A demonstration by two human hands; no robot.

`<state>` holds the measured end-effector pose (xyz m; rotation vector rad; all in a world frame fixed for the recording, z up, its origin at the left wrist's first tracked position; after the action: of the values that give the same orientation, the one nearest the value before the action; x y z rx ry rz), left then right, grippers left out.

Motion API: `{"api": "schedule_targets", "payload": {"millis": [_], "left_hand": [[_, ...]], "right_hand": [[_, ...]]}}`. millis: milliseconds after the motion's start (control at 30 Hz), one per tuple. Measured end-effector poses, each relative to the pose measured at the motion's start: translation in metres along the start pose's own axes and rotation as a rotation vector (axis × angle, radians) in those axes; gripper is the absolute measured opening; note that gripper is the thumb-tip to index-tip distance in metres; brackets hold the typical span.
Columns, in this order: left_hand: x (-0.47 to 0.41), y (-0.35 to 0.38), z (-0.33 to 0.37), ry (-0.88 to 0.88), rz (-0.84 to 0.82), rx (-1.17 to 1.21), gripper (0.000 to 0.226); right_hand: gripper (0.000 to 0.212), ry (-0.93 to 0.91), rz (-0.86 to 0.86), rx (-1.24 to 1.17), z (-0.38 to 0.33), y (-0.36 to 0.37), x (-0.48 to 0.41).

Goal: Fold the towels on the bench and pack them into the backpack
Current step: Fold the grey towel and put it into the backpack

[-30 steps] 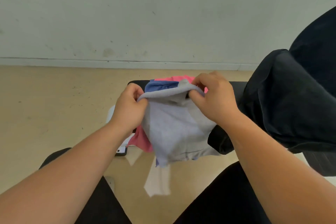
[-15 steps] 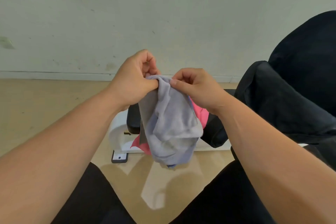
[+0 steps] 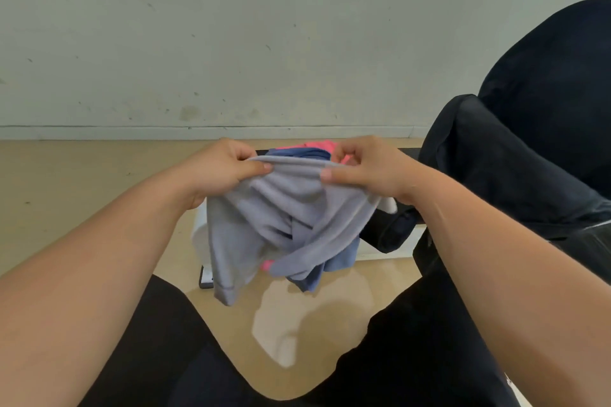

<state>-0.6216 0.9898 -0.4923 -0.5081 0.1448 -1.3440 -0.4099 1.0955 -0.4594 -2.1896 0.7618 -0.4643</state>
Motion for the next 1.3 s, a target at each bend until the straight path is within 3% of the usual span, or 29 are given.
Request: {"api": "schedule_targets", "payload": {"millis": [100,167,233,300,333,400,467,567,633,733,800,900,1000,1100,1200,1300], "left_hand": [[-0.009,-0.006,-0.005,-0.028,-0.007,-0.295,0.045],[-0.013,-0.005,-0.014,-0.133,-0.158,-0.515,0.045],[-0.013,0.000,-0.025,-0.246,-0.376,-0.633,0.042],[-0.011,0.003,-0.030,-0.317,-0.511,-0.524,0.044],[-0.013,0.001,-0.031,-0.343,-0.520,-0.408,0.044],[-0.027,-0.005,-0.035,-0.354,-0.437,-0.239,0.036],[-0.052,-0.015,-0.039,-0.307,-0.217,-0.253,0.035],[-0.092,-0.016,-0.034,-0.137,0.140,-0.381,0.045],[-0.115,-0.010,-0.033,-0.083,0.253,-0.485,0.052],[-0.149,0.003,-0.053,-0.141,0.217,-0.650,0.050],[-0.167,0.014,-0.068,-0.176,0.154,-0.762,0.046],[-0.187,0.020,-0.066,-0.093,0.186,-0.883,0.044],[-0.215,0.017,-0.045,0.025,0.236,-1.013,0.047],[-0.243,0.009,-0.022,0.156,0.293,-1.057,0.043],[-0.264,0.006,-0.014,0.182,0.333,-1.052,0.047],[-0.268,0.019,-0.033,-0.023,0.238,-1.016,0.060]], "right_hand": [[0.038,0.121,-0.417,0.429,0.033,0.025,0.006],[0.029,0.180,-0.557,0.608,0.050,0.032,0.005],[0.018,0.182,-0.628,0.571,0.056,0.028,0.004],[0.006,0.181,-0.671,0.350,0.063,0.019,0.004],[0.013,0.204,-0.685,0.175,0.070,0.013,0.003],[0.031,0.280,-0.605,-0.237,0.084,0.001,-0.003],[0.035,0.342,-0.360,-0.464,0.104,-0.015,-0.019],[0.013,0.447,0.075,-0.442,0.134,-0.032,-0.048],[0.011,0.544,0.251,-0.415,0.153,-0.031,-0.065],[0.030,0.648,0.290,-0.410,0.182,-0.011,-0.086],[0.028,0.682,0.292,-0.310,0.199,-0.001,-0.098],[0.021,0.641,0.279,-0.097,0.212,-0.001,-0.114],[0.033,0.599,0.315,-0.001,0.223,-0.016,-0.139],[0.036,0.581,0.446,-0.045,0.229,-0.034,-0.157],[0.016,0.597,0.547,-0.181,0.234,-0.037,-0.163],[0.055,0.631,0.435,-0.256,0.238,-0.015,-0.154]]}}
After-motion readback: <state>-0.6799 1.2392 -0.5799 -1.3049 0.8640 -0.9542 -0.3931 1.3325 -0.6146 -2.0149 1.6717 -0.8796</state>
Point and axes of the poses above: each hand's wrist, its own x-axis away from the middle knuckle, its own y-axis out of the palm, z = x × y, the point moved 6 cm from there along -x, towards the middle knuckle, and after that the axes turned 4 degrees about x, right-handed, at the moved point
